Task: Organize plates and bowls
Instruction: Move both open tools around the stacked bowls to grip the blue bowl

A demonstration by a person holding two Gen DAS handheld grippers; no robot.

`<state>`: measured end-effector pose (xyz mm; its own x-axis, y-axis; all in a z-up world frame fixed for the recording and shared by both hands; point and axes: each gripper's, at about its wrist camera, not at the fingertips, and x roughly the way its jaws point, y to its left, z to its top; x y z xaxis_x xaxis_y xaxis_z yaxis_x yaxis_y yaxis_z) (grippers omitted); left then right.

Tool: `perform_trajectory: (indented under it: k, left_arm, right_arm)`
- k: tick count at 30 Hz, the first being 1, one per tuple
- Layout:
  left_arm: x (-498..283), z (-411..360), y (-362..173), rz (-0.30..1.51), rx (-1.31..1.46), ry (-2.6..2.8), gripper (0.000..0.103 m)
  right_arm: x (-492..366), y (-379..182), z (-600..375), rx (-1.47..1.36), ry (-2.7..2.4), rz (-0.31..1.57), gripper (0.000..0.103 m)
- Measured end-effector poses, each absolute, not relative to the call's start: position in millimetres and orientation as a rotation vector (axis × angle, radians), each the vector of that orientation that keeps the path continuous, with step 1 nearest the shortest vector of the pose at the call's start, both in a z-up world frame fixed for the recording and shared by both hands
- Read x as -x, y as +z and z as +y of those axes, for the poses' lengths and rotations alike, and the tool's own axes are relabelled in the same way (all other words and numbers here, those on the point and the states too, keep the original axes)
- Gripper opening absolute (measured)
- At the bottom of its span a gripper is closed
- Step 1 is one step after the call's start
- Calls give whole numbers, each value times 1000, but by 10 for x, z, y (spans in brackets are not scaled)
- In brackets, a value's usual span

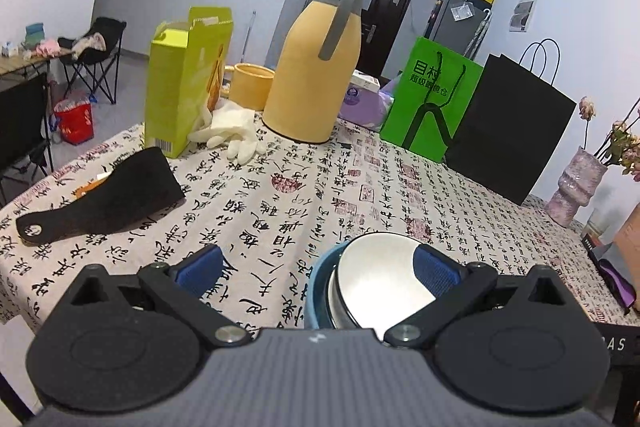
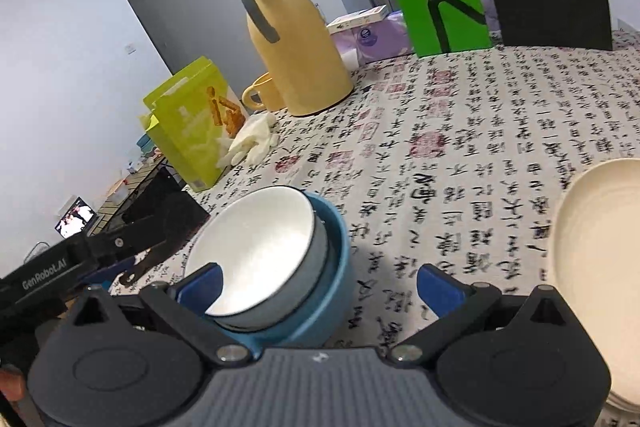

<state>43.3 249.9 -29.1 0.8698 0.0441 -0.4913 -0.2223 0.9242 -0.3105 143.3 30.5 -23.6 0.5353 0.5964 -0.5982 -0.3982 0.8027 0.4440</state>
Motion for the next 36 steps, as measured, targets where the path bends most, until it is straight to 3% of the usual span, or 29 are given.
perform_trajectory:
  k: [36]
  left_arm:
    - [-1305, 2751, -813, 830, 412, -17, 100]
  right_arm:
    - [-1870, -732, 774, -296, 550, 1019, 103]
